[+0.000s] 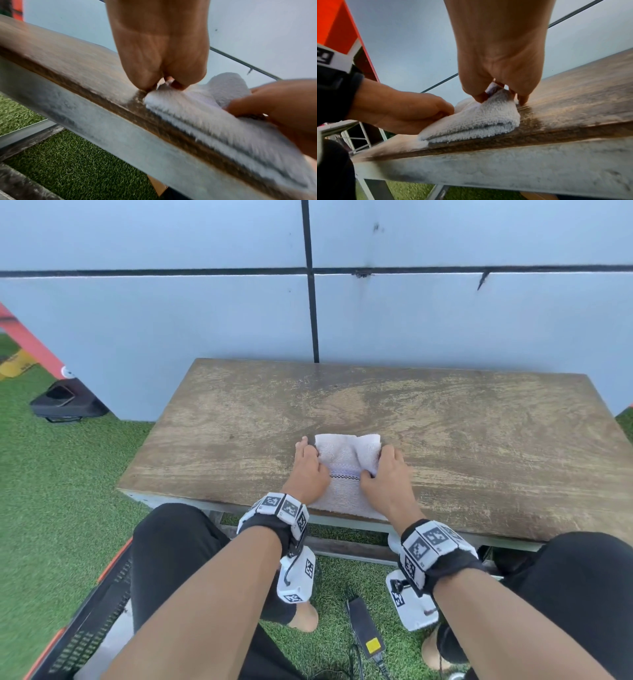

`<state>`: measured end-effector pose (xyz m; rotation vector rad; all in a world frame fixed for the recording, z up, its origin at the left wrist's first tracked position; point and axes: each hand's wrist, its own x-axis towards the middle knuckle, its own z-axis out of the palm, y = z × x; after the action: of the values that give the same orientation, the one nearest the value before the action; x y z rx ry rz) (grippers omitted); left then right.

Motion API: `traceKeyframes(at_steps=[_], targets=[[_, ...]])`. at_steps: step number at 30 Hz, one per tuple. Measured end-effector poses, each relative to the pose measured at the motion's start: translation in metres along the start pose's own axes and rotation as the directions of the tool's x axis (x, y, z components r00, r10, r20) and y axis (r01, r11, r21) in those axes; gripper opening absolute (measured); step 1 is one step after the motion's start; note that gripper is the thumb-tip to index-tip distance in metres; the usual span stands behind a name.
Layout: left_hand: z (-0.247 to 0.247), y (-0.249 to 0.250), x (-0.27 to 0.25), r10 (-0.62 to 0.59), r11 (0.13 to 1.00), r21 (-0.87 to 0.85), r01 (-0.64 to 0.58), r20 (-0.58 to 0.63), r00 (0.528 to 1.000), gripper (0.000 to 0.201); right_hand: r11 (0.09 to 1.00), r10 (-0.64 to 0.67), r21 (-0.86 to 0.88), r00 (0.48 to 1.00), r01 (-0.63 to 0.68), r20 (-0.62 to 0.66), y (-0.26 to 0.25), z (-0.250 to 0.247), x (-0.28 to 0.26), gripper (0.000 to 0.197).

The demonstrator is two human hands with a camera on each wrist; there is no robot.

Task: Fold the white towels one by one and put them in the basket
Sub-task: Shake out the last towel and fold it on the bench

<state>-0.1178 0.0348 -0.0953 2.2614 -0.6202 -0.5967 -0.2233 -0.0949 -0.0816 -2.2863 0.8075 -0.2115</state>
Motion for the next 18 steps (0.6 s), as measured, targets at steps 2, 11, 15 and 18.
traceKeyframes(at_steps=[2,11,15,18], targets=[[-0.009,-0.001,-0.001,-0.029,1.000,-0.004,0.030,0.026,0.999,0.016,0.994,-0.024,0.103,1.000,0.024,-0.003,-0.006,-0.005,-0.009,0.023],[-0.049,0.025,-0.053,-0.040,0.698,-0.713,0.058,0.042,0.998,0.036,0.807,-0.152,0.587,0.983,0.062,0.105,-0.065,-0.068,-0.018,0.017],[-0.093,0.031,-0.085,-0.072,0.668,-0.744,-0.017,-0.088,0.993,0.043,0.756,-0.239,0.651,0.955,0.069,0.177,-0.112,-0.077,-0.019,0.027],[-0.139,0.023,-0.115,-0.198,0.669,-0.737,-0.095,-0.300,0.933,0.041,0.756,-0.283,0.652,0.926,0.055,0.250,-0.153,-0.062,-0.021,0.033]])
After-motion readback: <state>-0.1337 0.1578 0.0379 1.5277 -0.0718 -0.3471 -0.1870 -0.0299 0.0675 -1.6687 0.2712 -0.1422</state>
